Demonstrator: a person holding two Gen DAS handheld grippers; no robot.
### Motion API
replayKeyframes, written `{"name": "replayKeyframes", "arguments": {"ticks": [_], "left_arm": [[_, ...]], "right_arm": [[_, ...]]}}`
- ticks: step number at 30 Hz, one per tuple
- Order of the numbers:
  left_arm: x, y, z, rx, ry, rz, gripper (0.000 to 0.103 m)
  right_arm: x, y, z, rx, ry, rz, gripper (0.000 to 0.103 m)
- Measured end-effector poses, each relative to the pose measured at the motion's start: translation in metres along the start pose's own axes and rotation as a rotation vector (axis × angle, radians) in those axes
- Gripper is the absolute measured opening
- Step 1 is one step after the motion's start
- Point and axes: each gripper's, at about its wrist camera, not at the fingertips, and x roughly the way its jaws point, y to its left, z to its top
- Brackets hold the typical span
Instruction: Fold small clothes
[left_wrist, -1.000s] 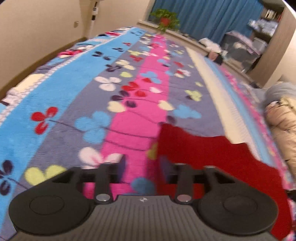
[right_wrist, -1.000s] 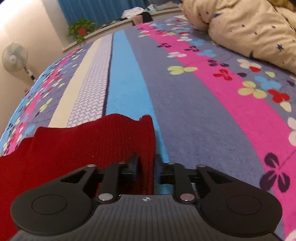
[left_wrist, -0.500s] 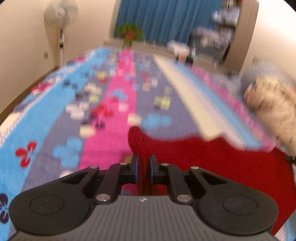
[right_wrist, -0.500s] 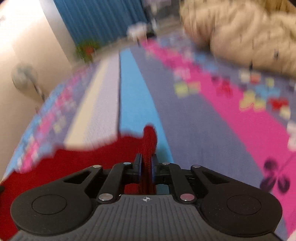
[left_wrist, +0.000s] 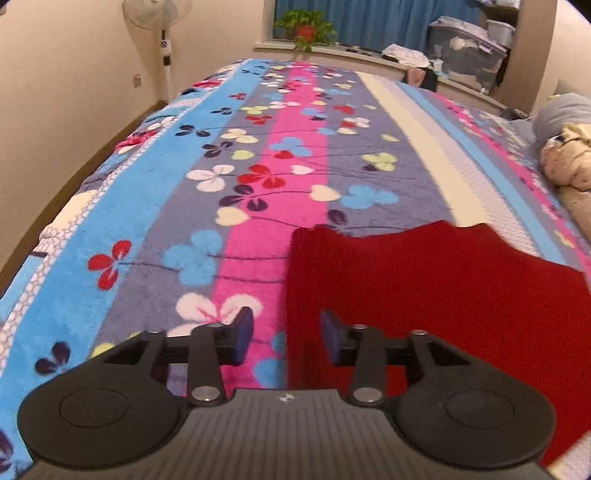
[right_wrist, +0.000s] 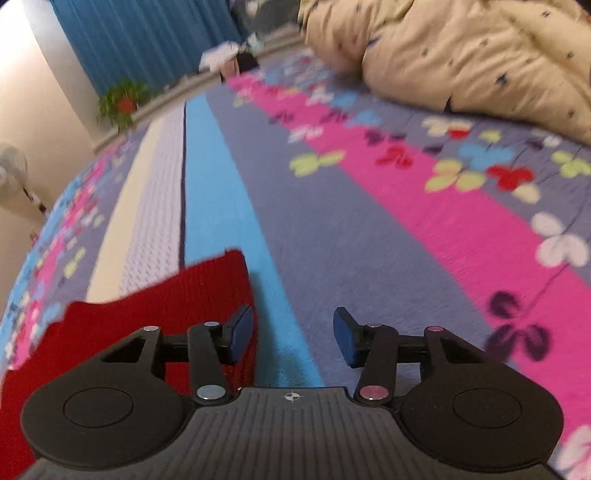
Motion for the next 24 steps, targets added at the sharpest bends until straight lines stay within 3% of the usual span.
{"name": "replayKeyframes", "arguments": {"ticks": [3,5,6,7,9,11,12,13,14,15,18,21,24], "left_arm": [[-0.026,0.000,-0.007,-0.019,0.099,-0.017,0.058],[-0.042,0.002,-0.016,-0.050,0.134,-0.018,0.062],[-0.048,0.001,-0.024,-0.058,0.143,-0.025,0.063],[-0.053,0.002,-0.033,-0.065,0.152,-0.038,0.064],[-0.053,0.001,-0.052,-0.065,0.158,-0.048,0.067],[-0.039,0.004,-0.075,-0.094,0.201,-0.035,0.067],[-0.030,0.008,-0.088,-0.126,0.234,-0.045,0.066],[-0.025,0.011,-0.095,-0.155,0.251,-0.052,0.063],[-0.026,0.014,-0.096,-0.190,0.257,-0.072,0.043],[-0.031,0.014,-0.091,-0.199,0.242,-0.122,0.026],[-0.058,0.009,-0.081,-0.137,0.148,-0.125,0.021],[-0.074,0.014,-0.086,-0.154,0.102,-0.156,0.021],[-0.048,0.022,-0.093,-0.213,0.205,-0.125,0.027]], "right_arm": [[-0.034,0.001,-0.005,-0.017,-0.001,0.045,0.055],[-0.053,0.006,-0.016,-0.035,0.012,0.074,0.068],[-0.057,0.005,-0.023,-0.046,0.040,0.087,0.078],[-0.059,0.005,-0.029,-0.057,0.073,0.096,0.080],[-0.055,0.006,-0.049,-0.102,0.171,0.094,0.080],[-0.047,0.011,-0.066,-0.153,0.257,0.037,0.079],[-0.046,0.011,-0.070,-0.161,0.265,0.030,0.077],[-0.046,0.010,-0.072,-0.157,0.263,0.040,0.064],[-0.047,0.010,-0.072,-0.149,0.261,0.073,0.050],[-0.050,0.009,-0.072,-0.137,0.256,0.126,0.014],[-0.070,0.016,-0.070,-0.184,0.175,0.146,0.011],[-0.082,0.003,-0.064,-0.111,0.122,0.175,0.011],[-0.047,-0.005,-0.073,-0.105,0.254,0.069,0.012]]}}
